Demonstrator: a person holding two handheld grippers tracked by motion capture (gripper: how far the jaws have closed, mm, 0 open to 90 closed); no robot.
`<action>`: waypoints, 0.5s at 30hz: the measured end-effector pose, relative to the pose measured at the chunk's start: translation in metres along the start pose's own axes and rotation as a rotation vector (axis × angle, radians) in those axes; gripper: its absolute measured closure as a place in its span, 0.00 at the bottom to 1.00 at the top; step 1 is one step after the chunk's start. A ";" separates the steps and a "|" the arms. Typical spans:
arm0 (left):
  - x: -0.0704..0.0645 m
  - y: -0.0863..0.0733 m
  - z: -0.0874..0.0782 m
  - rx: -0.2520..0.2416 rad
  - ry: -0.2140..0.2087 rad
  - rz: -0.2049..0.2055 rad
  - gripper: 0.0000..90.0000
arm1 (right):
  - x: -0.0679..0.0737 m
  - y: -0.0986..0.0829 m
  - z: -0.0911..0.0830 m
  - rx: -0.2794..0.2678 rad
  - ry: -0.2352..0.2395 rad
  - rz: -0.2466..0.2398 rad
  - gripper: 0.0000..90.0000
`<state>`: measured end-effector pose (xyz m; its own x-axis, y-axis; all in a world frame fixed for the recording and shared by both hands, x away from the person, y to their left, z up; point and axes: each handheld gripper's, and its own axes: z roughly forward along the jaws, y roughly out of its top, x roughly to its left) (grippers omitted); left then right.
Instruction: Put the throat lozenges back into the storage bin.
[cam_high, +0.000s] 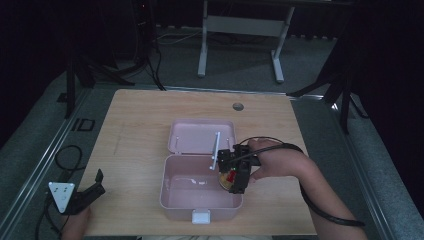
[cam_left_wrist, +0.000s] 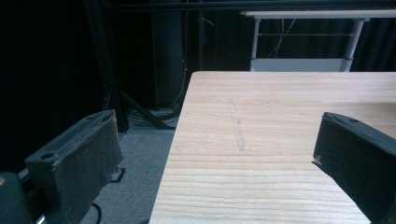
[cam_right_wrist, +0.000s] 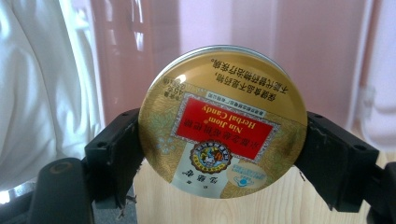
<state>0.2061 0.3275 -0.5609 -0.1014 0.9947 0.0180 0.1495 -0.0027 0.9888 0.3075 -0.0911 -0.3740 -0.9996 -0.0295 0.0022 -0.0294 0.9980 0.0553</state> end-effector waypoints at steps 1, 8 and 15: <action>0.000 0.000 0.000 -0.001 0.000 -0.001 0.01 | 0.001 0.003 0.002 -0.001 0.004 -0.006 0.22; 0.000 0.000 0.000 -0.005 -0.002 -0.003 0.01 | 0.003 0.016 0.027 0.037 0.018 -0.048 0.22; 0.001 0.000 0.000 -0.004 -0.004 -0.008 0.01 | -0.001 0.019 0.052 0.077 0.025 -0.069 0.22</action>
<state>0.2061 0.3284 -0.5608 -0.0988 0.9951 0.0098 0.1446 0.0047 0.9895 0.3081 -0.0696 -0.4250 -0.9947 -0.0992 0.0259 -0.0997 0.9948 -0.0211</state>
